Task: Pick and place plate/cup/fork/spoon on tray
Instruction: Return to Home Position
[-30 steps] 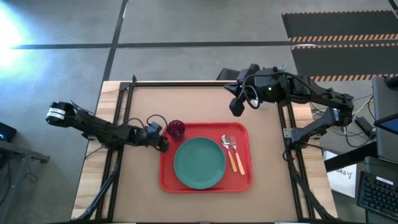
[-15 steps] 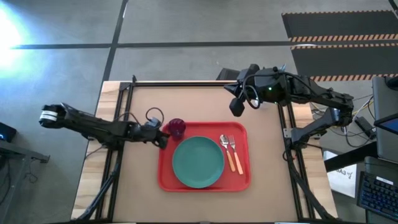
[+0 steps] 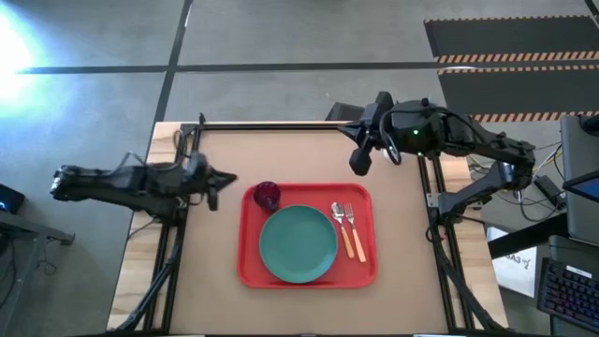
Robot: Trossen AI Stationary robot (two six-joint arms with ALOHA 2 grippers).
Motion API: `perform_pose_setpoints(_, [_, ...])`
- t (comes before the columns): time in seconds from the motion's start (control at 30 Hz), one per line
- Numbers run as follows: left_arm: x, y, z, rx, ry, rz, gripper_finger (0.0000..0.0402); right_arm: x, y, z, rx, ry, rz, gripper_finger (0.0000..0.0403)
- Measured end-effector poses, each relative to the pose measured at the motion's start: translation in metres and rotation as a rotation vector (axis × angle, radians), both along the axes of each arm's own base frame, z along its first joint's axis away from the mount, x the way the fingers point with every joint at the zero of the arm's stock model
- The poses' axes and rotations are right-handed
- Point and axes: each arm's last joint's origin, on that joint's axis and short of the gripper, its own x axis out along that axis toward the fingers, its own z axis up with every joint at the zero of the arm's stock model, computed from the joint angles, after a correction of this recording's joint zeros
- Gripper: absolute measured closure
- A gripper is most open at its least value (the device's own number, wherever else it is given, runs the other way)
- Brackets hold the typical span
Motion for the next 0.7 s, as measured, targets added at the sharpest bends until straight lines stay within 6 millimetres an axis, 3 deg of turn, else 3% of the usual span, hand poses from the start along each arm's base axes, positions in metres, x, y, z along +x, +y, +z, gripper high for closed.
perform_pose_setpoints(0.17, [-0.04,0.006,0.008,-0.086,0.117,0.138,0.0402,-0.014,0.001,-0.002,0.015,0.077,-0.003,0.0394])
perform_pose_setpoints(0.3, [-0.063,0.007,0.014,-0.246,0.052,0.188,0.0402,-0.026,0.008,-0.007,0.123,0.13,0.022,0.0394])
perform_pose_setpoints(0.4, [-0.063,0.004,0.017,-0.171,0.013,0.012,0.0402,-0.028,0.022,-0.004,0.116,0.143,0.304,0.0394])
perform_pose_setpoints(0.57, [-0.057,-0.001,0.034,-0.01,-0.146,-0.23,0.0402,-0.035,0.041,0.019,0.063,-0.062,0.788,0.0394])
perform_pose_setpoints(0.7, [-0.06,-0.005,0.049,0.098,-0.256,-0.38,0.0402,-0.057,0.041,0.028,0.045,-0.114,0.848,0.0394])
